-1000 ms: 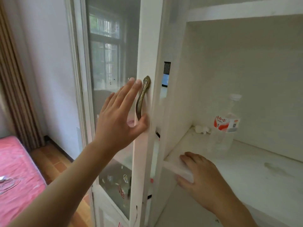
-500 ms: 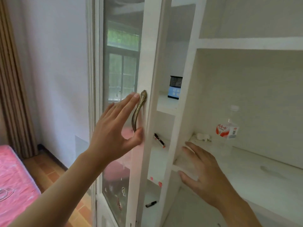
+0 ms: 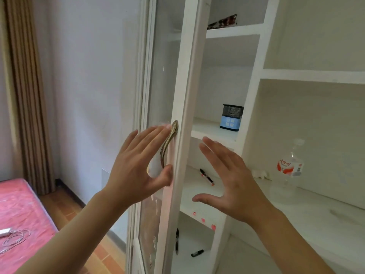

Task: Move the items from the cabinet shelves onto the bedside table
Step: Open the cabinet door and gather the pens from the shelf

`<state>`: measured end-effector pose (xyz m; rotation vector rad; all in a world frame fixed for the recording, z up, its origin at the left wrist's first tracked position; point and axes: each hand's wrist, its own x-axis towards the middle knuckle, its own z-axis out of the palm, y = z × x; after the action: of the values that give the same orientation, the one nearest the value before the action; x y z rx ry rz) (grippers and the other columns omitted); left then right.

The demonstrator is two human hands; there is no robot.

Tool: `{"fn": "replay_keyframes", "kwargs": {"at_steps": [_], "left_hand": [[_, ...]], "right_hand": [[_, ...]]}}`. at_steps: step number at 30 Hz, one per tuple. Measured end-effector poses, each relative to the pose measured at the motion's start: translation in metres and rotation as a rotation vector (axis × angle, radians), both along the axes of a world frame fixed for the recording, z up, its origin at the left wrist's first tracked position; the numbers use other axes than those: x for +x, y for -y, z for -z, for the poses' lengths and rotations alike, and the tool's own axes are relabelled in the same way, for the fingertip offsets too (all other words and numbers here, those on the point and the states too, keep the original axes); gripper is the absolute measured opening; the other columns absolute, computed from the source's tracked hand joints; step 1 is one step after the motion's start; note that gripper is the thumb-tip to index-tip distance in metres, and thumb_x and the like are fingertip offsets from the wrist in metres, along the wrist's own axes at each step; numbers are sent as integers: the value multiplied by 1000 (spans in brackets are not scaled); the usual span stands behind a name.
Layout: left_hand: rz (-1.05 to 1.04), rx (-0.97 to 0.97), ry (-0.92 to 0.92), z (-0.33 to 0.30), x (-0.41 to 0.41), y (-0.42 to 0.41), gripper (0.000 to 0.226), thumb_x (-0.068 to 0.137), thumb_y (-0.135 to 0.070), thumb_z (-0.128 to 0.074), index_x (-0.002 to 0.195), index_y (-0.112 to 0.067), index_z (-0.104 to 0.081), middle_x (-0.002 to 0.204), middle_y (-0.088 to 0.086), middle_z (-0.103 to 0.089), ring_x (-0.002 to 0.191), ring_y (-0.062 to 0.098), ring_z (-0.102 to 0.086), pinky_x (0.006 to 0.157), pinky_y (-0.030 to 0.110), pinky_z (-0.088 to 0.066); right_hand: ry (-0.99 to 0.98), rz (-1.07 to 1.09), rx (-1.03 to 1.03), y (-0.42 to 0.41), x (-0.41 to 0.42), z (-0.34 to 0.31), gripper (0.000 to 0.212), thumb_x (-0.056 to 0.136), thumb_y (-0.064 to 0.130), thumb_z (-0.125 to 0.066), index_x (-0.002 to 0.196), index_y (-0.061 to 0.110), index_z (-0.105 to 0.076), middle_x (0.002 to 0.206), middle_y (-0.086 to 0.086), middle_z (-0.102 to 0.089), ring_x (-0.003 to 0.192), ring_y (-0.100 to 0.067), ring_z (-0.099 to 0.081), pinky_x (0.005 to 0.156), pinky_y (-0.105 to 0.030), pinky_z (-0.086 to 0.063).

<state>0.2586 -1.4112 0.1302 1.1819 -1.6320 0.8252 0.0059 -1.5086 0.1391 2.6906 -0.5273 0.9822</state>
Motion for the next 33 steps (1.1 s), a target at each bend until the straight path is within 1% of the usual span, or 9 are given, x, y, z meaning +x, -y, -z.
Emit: {"fn": "replay_keyframes", "kwargs": {"at_steps": [4,7,10,16,19,26,28,31,33], "left_hand": [[-29,8,-17,4,18,-18,73,91,-43,-57,158,-22,-38,159,-2,-48,150,20,-41,120,58,-34],[-74,21,-11,5,32,-32,72,91,-42,-58,157,-22,-39,159,-3,-47,150,19,-40,119,58,-34],[-118,21,-15,4,45,-47,70,91,-42,-58,156,-22,-41,159,-2,-48,150,21,-42,120,57,-34],[-208,44,-11,7,66,-77,65,93,-42,-57,154,-25,-42,154,0,-54,146,25,-46,113,63,-40],[-269,66,-9,12,73,-93,60,95,-42,-55,151,-22,-46,152,1,-56,145,26,-48,111,63,-41],[-444,168,62,31,89,-127,60,100,-60,-48,140,-19,-63,147,-1,-59,145,24,-46,113,61,-38],[-500,168,106,35,90,-136,60,98,-62,-53,136,-17,-65,144,1,-61,143,26,-49,113,62,-38],[-581,175,172,38,93,-144,56,97,-60,-60,131,-17,-68,140,3,-64,140,29,-52,112,63,-37],[-618,180,183,38,97,-150,53,98,-58,-61,130,-16,-69,139,4,-65,139,29,-53,112,64,-37]], "right_hand": [[-2,-100,-24,-13,29,-2,112,87,69,-73,168,27,-7,175,11,-1,162,-15,-6,126,-53,-25],[-5,-156,-45,-20,52,-2,111,88,68,-72,168,27,-7,176,10,-1,162,-16,-7,124,-58,-28],[-9,-202,-38,-24,73,-1,110,88,68,-72,168,28,-8,176,11,0,162,-16,-7,122,-59,-30],[10,-310,47,-33,112,7,112,86,69,-74,167,32,-6,174,18,-2,160,-7,-10,126,-49,-26],[40,-347,75,-35,128,10,114,84,69,-75,167,32,-6,174,20,-3,159,-5,-10,126,-46,-22],[87,-442,37,-40,158,17,113,86,62,-77,168,21,-11,175,12,-4,160,-10,-10,125,-40,-19],[90,-447,-7,-39,168,18,112,87,64,-75,168,20,-11,176,9,-4,161,-12,-11,126,-44,-22],[84,-451,-83,-34,184,17,111,88,68,-72,167,17,-14,176,3,-5,161,-19,-12,124,-59,-29],[70,-459,-106,-32,194,16,109,88,69,-70,167,17,-15,176,2,-6,162,-21,-11,122,-64,-30]]}}
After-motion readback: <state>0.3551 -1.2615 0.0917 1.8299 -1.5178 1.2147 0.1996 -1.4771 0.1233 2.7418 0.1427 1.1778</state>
